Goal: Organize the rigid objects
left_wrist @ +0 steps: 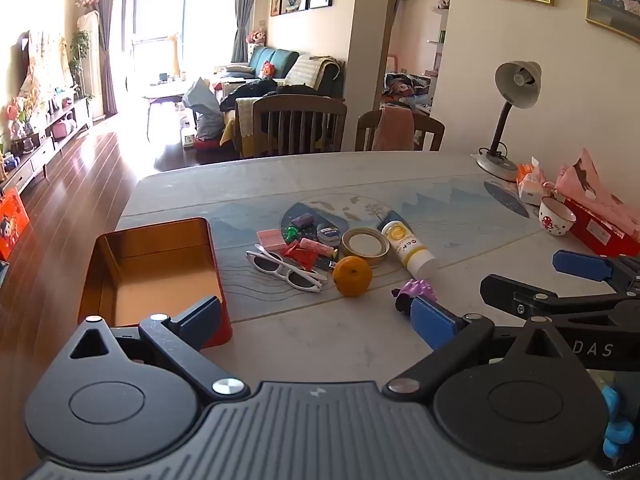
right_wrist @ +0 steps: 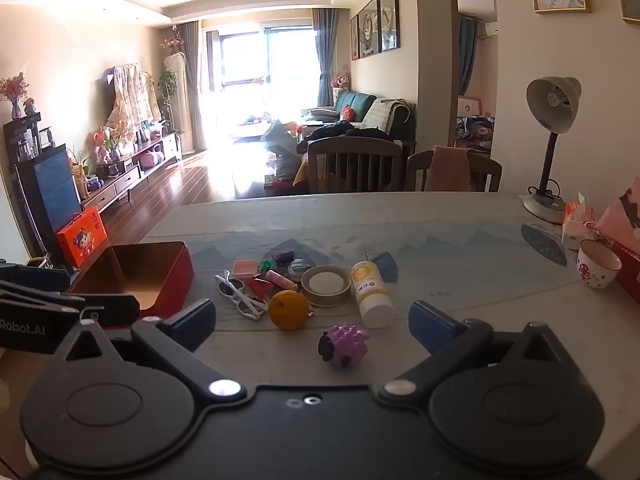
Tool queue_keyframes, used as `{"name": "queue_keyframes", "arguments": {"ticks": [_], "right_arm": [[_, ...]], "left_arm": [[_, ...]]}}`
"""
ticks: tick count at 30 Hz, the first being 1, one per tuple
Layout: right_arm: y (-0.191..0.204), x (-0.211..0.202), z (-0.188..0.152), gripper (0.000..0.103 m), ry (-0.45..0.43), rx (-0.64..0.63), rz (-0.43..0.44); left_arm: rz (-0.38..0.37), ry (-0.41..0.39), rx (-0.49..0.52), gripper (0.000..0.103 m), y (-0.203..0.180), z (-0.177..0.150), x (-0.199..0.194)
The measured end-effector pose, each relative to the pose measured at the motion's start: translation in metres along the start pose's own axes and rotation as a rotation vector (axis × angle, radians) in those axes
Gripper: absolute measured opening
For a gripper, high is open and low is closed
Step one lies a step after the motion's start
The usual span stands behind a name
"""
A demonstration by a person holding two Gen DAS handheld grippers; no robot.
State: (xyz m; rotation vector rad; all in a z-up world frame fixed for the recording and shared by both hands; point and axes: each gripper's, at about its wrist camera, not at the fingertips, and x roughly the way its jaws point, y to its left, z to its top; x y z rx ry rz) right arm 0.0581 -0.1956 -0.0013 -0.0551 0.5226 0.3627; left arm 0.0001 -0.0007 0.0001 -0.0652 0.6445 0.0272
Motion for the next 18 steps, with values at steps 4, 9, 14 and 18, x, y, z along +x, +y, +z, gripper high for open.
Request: {"name": "queue_keyframes", "arguments": {"ticks": [4,9,14,18], "right_arm": [[0.001,0.0,-0.001,0.103,-0.003,-0.007,0.004],[0.003,-0.004,0.002,0.103,-0.011,-0.016,0.002],[0.001,-0.006,0.009,0.102,-0.008,-0.013,-0.007],[0.008,-0.004,0.002,0.102,-0.013,-0.026,-0.01]], "left_arm": [[0.006,0.003,-0.012,0.103,0.0,0.0,0.001],[-0.013,0.003,-0.033,0.103,-0.002,-0.004,-0.002],[-0.049,-0.005,-0.045,0.103,0.001,0.004,-0.005],[-0.059,-0.014,-0.057,0.103,0.009,0.0,-0.006]]}}
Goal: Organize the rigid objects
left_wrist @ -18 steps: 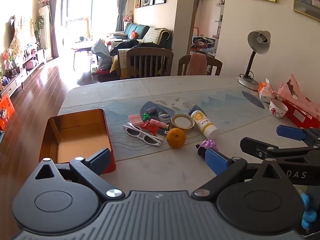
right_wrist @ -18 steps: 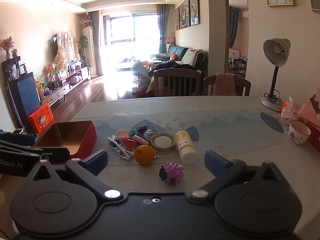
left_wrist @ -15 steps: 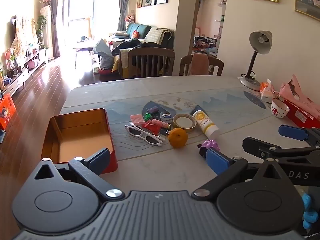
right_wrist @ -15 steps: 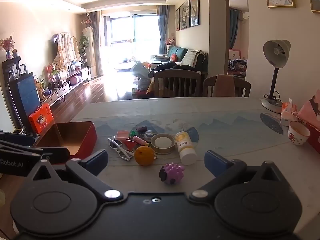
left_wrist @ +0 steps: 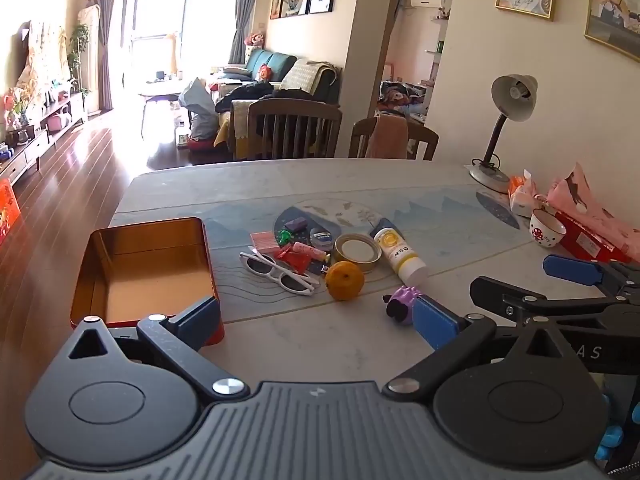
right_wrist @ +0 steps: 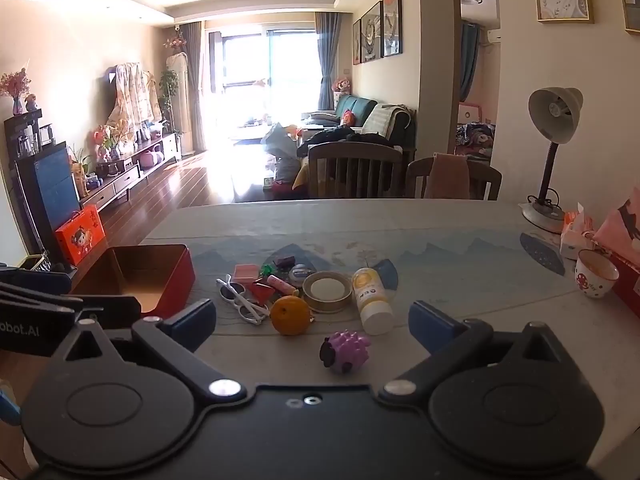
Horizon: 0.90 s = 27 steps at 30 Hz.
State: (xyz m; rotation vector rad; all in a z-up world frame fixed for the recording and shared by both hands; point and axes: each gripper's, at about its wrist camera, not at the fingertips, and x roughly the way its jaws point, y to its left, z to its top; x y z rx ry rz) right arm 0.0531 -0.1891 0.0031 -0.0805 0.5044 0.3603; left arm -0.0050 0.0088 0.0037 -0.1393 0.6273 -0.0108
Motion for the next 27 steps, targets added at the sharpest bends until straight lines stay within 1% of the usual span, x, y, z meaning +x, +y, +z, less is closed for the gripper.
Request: {"name": "queue_keyframes", "arguments": {"ticks": [5,10,14,27], "right_arm": [[0.0,0.001,0.001,0.102,0.002,-0.001,0.006],[-0.001,0.002,0.001,0.102,-0.001,-0.005,0.008],[-0.001,0.003,0.0,0.103,-0.002,-0.003,0.006],[-0.002,0.005,-0.001,0.102,0.011,-0.001,0.009]], "left_arm": [[0.003,0.0,0.0,0.103,0.0,0.002,0.0],[0.022,-0.005,-0.015,0.103,0.004,0.002,0.001],[0.024,-0.016,-0.021,0.103,0.006,0.004,0.002],[0.024,-0.014,-0.025,0.103,0.01,0.005,0.004]]}}
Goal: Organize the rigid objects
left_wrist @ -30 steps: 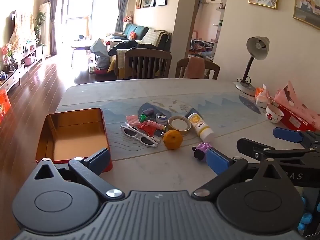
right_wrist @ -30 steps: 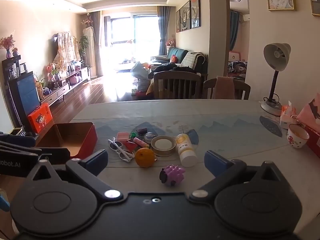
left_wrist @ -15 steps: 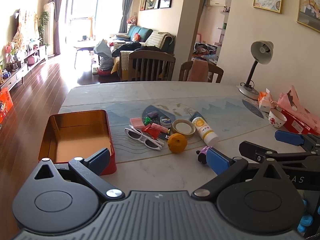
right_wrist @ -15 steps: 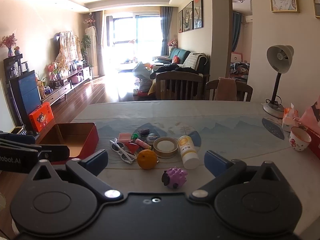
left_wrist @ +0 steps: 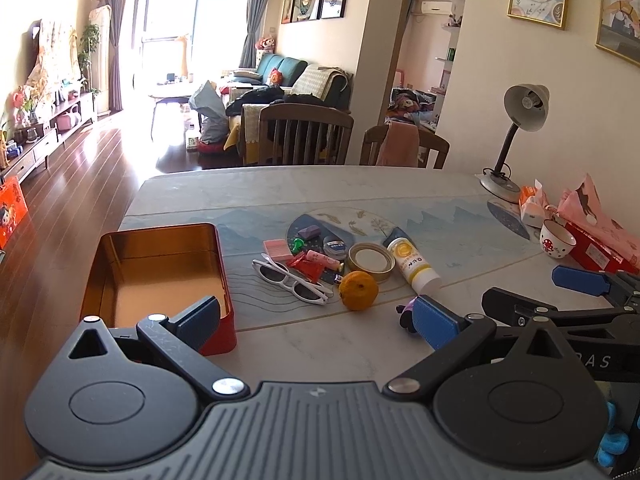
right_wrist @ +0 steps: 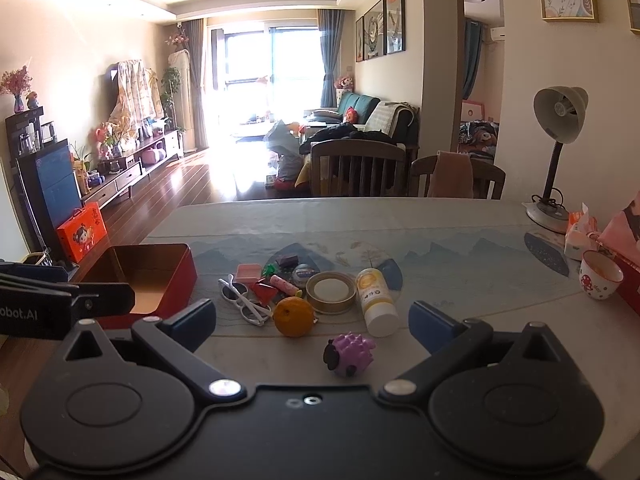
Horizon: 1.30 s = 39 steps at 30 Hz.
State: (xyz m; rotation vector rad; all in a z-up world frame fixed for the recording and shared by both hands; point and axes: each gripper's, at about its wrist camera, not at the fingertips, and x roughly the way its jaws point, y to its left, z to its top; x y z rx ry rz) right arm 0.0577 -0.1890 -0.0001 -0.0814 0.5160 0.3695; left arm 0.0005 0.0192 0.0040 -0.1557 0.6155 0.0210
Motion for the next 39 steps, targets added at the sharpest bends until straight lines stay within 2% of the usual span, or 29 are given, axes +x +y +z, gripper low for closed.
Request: {"name": "queue_keyframes", "arguments": {"ticks": [8,14,19,30,39], "right_arm": [[-0.012,0.009,-0.002,0.102,0.026,0.017,0.003],[-0.027,0.031,-0.008,0.099,0.081,0.035,0.034],[-0.045,0.053,-0.011,0.098,0.128,0.039,0.055],[-0.067,0.102,-0.022,0.092,0.22,-0.089,0.131],[-0.076,0.133,-0.03,0.083,0.309,-0.195,0.216]], "left_arm": [[0.028,0.041,0.001,0.103,-0.005,0.002,0.015],[0.02,0.115,-0.022,0.103,-0.009,0.002,0.044],[0.027,0.127,0.003,0.103,-0.025,0.011,0.072],[0.021,0.161,0.0,0.103,-0.053,0.031,0.147],[0.03,0.206,0.022,0.102,-0.07,0.022,0.208]]}}
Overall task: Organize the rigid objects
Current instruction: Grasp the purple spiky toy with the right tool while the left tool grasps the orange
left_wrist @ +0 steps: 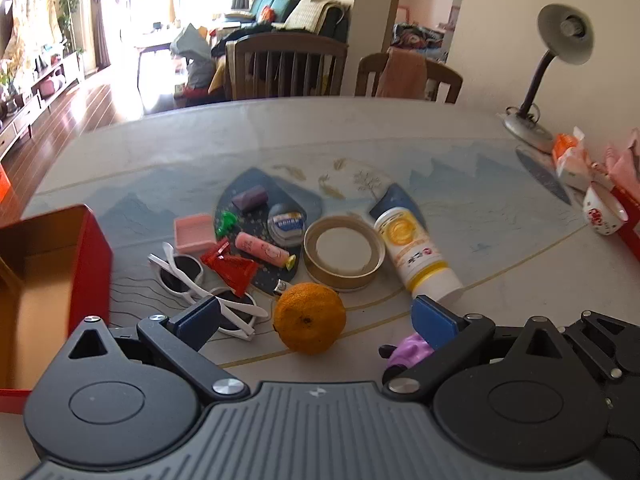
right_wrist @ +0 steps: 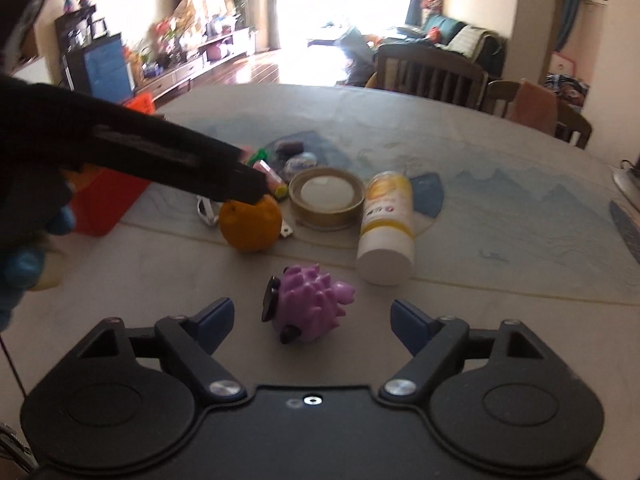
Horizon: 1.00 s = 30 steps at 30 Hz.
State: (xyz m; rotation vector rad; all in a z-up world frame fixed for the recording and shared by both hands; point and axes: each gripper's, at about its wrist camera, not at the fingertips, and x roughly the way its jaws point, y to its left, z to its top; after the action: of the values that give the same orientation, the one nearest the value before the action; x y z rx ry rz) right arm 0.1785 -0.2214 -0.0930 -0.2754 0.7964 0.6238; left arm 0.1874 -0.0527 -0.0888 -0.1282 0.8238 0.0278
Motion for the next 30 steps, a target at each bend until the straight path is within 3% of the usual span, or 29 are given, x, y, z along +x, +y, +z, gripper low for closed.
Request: {"name": "queue_keyframes", "arguments": {"ticks": [4,7,9,16,18,20,30], "right_arm": [[-0.004,0.008,0.0,0.081,0.026,-0.028,0.035],[-0.008,0.015,0.002,0.08,0.04,-0.045,0.051],[-0.009,0.019,0.002,0.079,0.049,-0.057,0.056],[-0.014,0.028,0.005,0.068,0.08,-0.078,0.087],[-0.012,0.036,0.006,0.062,0.08,-0.081,0.094],[-0.015,0.039,0.008,0.062,0.081,-0.084,0.104],[-0.025,0.04,0.011,0.057,0.083,-0.101,0.129]], "left_arm": [[0.022,0.026,0.022,0.101,-0.005,-0.001,0.024],[0.021,0.057,0.035,0.09,-0.01,0.0,0.039],[0.02,0.085,0.028,0.075,-0.011,0.0,0.047],[0.052,0.11,0.024,0.068,-0.011,0.004,0.061],[0.075,0.117,0.028,0.058,-0.011,0.005,0.063],[0.093,0.128,0.025,0.053,-0.01,0.005,0.066],[0.101,0.146,-0.01,0.052,-0.009,0.006,0.063]]}}
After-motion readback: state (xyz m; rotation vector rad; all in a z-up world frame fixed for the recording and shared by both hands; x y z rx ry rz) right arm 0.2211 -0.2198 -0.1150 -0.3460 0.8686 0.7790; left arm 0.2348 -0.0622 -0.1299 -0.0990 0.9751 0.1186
